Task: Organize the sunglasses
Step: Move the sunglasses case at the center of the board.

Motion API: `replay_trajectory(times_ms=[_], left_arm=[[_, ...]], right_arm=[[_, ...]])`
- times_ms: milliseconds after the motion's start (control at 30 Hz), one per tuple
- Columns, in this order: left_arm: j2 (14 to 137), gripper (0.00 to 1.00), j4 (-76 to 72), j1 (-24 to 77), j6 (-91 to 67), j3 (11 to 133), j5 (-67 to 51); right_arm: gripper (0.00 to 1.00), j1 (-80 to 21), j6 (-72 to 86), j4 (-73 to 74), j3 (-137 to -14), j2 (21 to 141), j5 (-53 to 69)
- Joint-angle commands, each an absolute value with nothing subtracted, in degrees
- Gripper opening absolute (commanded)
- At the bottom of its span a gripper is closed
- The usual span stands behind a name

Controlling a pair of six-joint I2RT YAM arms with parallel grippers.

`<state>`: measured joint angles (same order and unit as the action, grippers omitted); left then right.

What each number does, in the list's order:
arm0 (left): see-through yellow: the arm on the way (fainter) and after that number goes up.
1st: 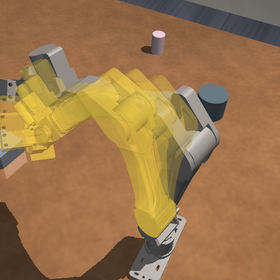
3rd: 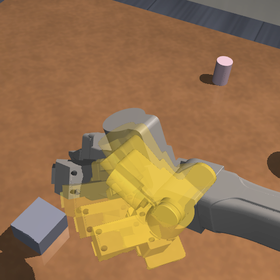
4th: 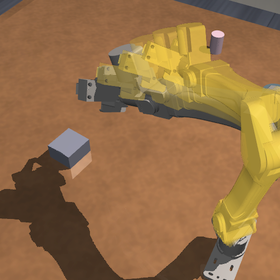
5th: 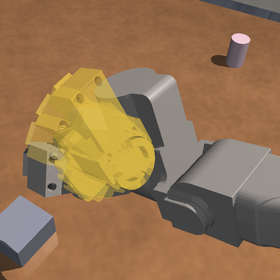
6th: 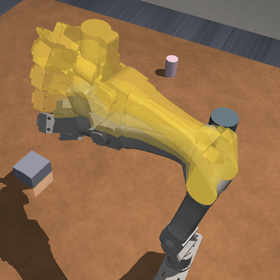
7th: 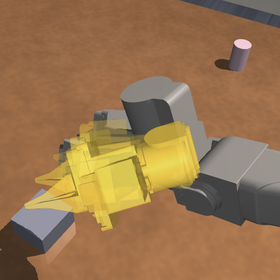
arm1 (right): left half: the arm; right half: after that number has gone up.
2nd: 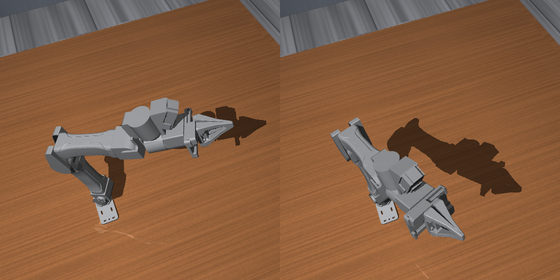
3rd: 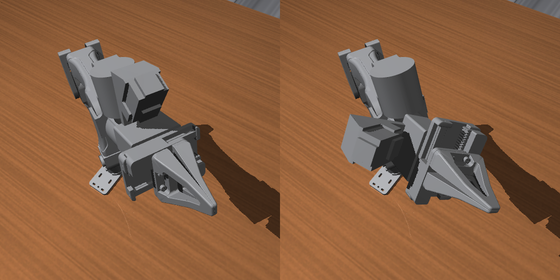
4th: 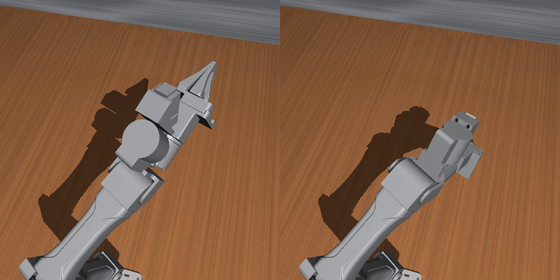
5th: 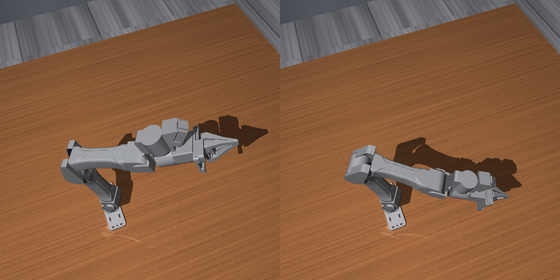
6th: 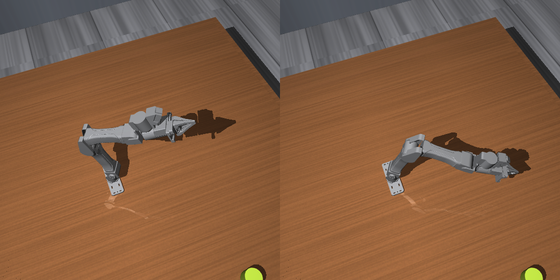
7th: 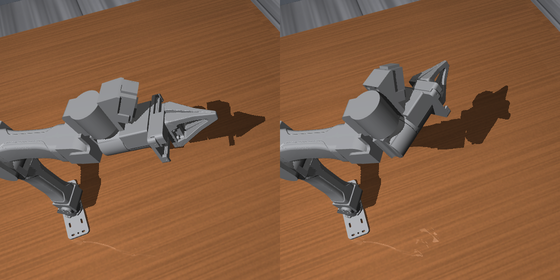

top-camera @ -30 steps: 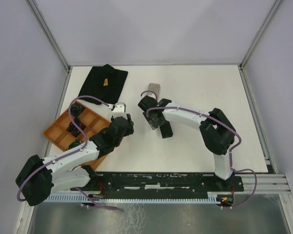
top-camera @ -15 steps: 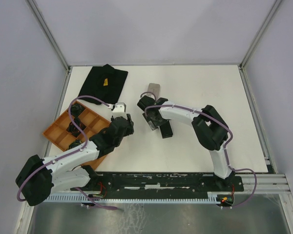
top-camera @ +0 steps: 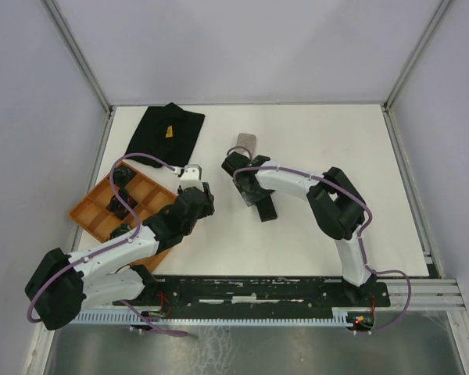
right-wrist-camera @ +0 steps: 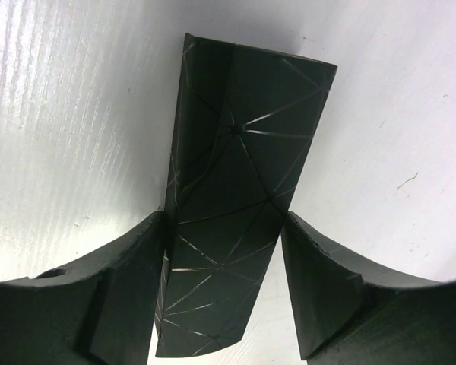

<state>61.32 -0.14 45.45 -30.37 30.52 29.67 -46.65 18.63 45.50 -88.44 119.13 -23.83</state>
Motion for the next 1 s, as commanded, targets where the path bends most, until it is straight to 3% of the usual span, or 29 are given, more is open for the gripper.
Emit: replay_trajectory(times_ms=[0,267,500,967], left_arm=[[60.78,0.46,-2.80,45.12,-30.40,30.72,30.08],[60.93,0.45,-2.74,45.21,-30.15,31.17,29.58],[61.00,0.45,-2.73,45.06,-29.73,31.61,28.64],[60.54,0.45,-1.11,45.09,-29.37,33.08,27.43]], right_arm=[[0.62,-46.71,18.68,45.88,-89.33,119.41,-25.92],[0.49,-44.47,18.81,44.43,-84.86,114.94,-27.47],[0.47,-36.62,18.32,41.33,-82.75,111.99,-22.38],[0.32,-27.65,14.40,48.15,-110.84,129.38,-24.24]])
